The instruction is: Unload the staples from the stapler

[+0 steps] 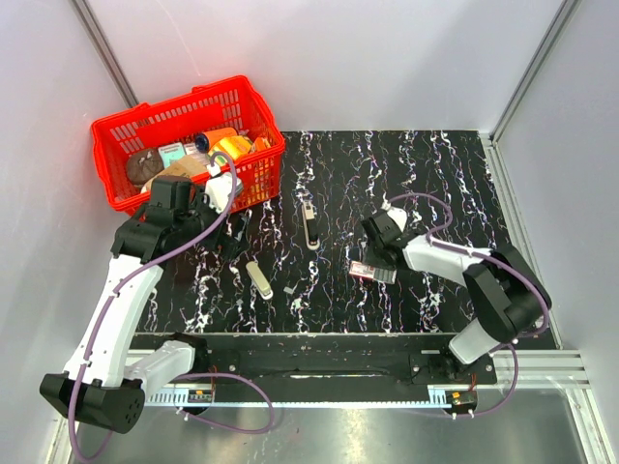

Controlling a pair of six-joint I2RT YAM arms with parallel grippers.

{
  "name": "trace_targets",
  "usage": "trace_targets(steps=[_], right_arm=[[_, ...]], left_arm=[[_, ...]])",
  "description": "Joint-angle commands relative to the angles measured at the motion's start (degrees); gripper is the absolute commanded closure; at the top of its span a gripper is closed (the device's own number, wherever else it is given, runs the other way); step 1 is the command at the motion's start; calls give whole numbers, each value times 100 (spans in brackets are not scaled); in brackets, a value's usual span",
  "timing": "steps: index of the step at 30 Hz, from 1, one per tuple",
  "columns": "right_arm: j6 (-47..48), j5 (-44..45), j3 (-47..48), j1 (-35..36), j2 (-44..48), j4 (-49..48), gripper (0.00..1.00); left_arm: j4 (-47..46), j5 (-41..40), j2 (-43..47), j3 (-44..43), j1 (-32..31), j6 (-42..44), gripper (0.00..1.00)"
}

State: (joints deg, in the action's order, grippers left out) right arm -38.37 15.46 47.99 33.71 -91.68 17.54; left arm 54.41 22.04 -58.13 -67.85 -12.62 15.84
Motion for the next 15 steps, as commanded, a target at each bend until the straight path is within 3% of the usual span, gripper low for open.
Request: trace_targets(steps=[1, 8, 15], right_arm=[[-627, -334, -474, 231, 474, 188, 54], [-900, -88, -501, 680, 818, 461, 52], [-207, 422, 386, 715, 897, 725, 46]], left_arm=[[-177, 72, -5, -105, 14, -81, 1], [-220, 98, -14, -9, -30, -72, 1], [-229, -86, 38, 211, -232, 69, 1]])
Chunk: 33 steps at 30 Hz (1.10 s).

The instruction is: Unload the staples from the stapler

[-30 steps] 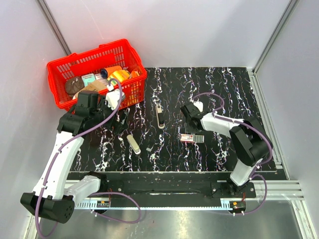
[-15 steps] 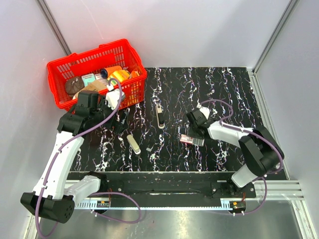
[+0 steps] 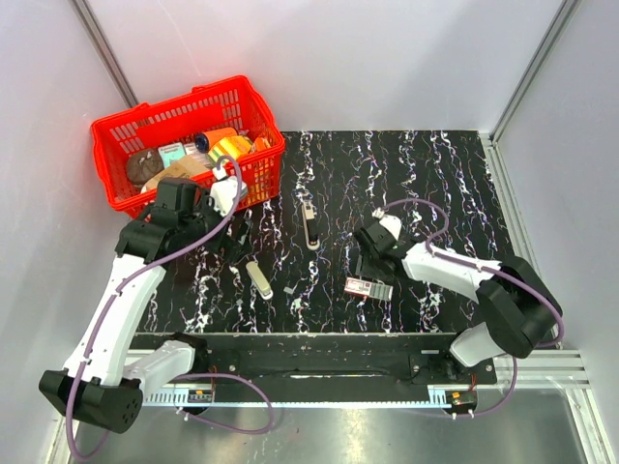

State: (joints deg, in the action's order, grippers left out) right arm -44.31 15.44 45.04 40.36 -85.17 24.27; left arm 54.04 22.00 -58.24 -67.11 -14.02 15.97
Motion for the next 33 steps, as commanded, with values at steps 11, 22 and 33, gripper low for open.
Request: trace_targets(steps=[11, 22, 33], right_arm=[[2777, -1762, 1253, 771, -360, -1582, 45], [3588, -2511, 1675, 1553, -1467, -2233, 28], [3781, -2274, 1991, 1879, -2065, -2208, 23]], left_arm=[[-192, -109, 190, 14, 162, -111, 1], [-307, 199, 67, 331, 655, -50, 1], [-254, 138, 85, 216, 822, 82, 1]])
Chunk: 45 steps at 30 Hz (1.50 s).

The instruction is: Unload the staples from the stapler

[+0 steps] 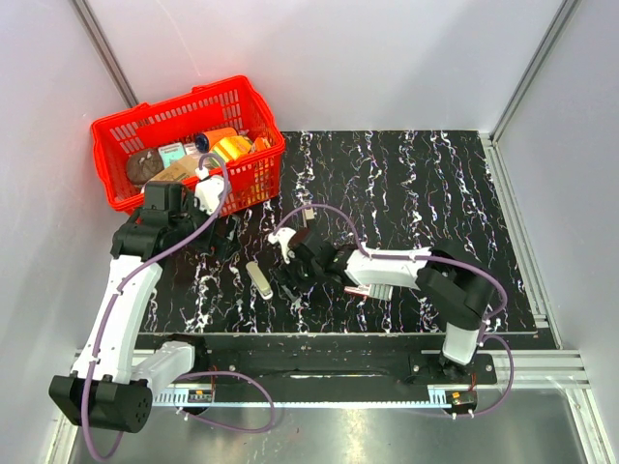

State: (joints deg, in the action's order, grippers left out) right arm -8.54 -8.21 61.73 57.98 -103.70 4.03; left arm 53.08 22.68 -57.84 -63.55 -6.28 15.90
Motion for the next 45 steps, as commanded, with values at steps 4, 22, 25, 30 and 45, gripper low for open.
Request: trace_targets(steps=[4, 22, 25, 30, 45], right_arm=[[282, 337, 549, 170, -519, 9, 25], [572, 1488, 708, 689, -669, 765, 46], [581, 1655, 708, 759, -643, 792, 51], [555, 1831, 857, 812, -669, 915, 74], [-2368, 4221, 1711, 821, 225, 3059, 100]], left_arm=[[-140, -35, 115, -193, 66, 141, 1], [-61, -44, 186, -263, 75, 177, 1], [-43, -35, 203, -255, 75, 168, 1], [-8, -123, 265, -263, 75, 185, 1], [27, -185, 344, -202, 75, 282, 1]])
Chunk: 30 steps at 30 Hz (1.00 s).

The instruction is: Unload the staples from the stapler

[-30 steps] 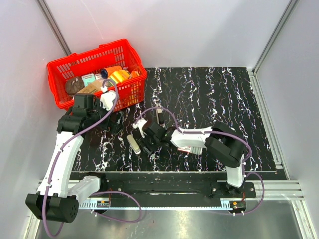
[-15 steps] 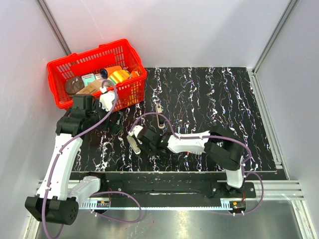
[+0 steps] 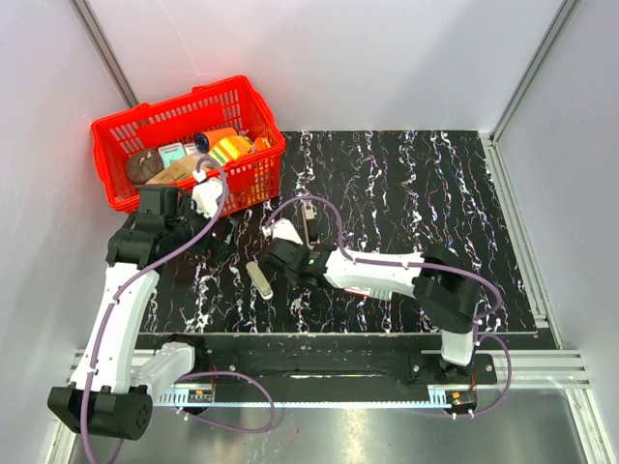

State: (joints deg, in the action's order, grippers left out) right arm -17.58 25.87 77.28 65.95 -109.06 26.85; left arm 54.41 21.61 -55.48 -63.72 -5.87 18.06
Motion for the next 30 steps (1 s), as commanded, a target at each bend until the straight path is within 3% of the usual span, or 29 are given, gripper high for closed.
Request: trace_targets(steps=[1, 7, 12, 19, 30], right_arm=[[-1676, 875, 87, 23, 876, 900, 100], [-4416, 1359, -63, -12, 1492, 2454, 100], [-5605, 1114, -467, -179, 1738, 3238, 100], [-6037, 683, -1468, -680, 2204, 2975, 100], [-5897, 560, -2119, -1084, 2441, 2528, 100]], left_arm=[[-106, -86, 108, -193, 33, 92, 1], [-62, -139, 134, -176, 33, 171, 1], [-62, -104, 134, -193, 33, 154, 1], [-62, -69, 126, -167, 33, 145, 1], [-89, -25, 64, -96, 33, 136, 1]])
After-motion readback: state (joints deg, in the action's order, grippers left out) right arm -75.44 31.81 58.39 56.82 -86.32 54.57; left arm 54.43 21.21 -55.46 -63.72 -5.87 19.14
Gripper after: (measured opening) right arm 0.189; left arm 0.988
